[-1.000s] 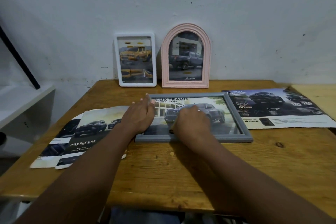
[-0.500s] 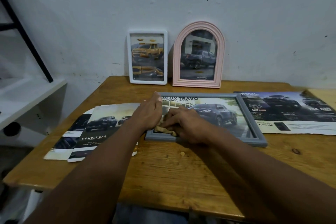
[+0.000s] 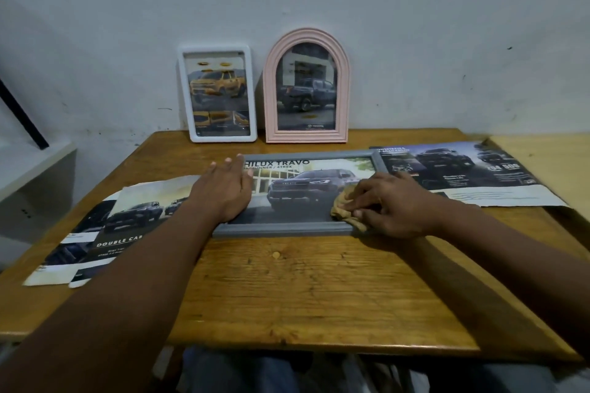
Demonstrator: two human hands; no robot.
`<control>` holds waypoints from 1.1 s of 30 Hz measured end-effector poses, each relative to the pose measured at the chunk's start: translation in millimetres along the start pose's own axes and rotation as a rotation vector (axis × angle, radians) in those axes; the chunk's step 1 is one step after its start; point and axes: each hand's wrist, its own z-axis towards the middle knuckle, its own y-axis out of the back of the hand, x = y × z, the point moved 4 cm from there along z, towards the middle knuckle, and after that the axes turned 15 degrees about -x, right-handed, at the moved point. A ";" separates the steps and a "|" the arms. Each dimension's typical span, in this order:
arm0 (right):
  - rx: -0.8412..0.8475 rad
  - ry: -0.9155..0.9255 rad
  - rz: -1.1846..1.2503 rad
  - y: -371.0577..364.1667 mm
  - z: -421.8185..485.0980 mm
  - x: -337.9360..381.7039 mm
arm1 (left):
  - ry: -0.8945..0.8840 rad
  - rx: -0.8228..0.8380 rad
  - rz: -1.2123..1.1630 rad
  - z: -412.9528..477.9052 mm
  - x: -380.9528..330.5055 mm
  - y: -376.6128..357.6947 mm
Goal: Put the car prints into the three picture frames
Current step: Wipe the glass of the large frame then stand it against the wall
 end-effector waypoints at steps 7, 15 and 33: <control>-0.145 -0.198 -0.109 -8.3 -45.3 -13.4 | 0.018 -0.006 -0.012 4.9 4.0 -5.5; -0.234 -0.565 -0.217 -31.9 -29.1 55.4 | 0.027 -0.013 -0.093 3.5 7.2 -8.6; -0.241 0.070 0.329 -32.0 28.0 107.3 | -0.061 -0.044 -0.044 6.2 4.6 -10.1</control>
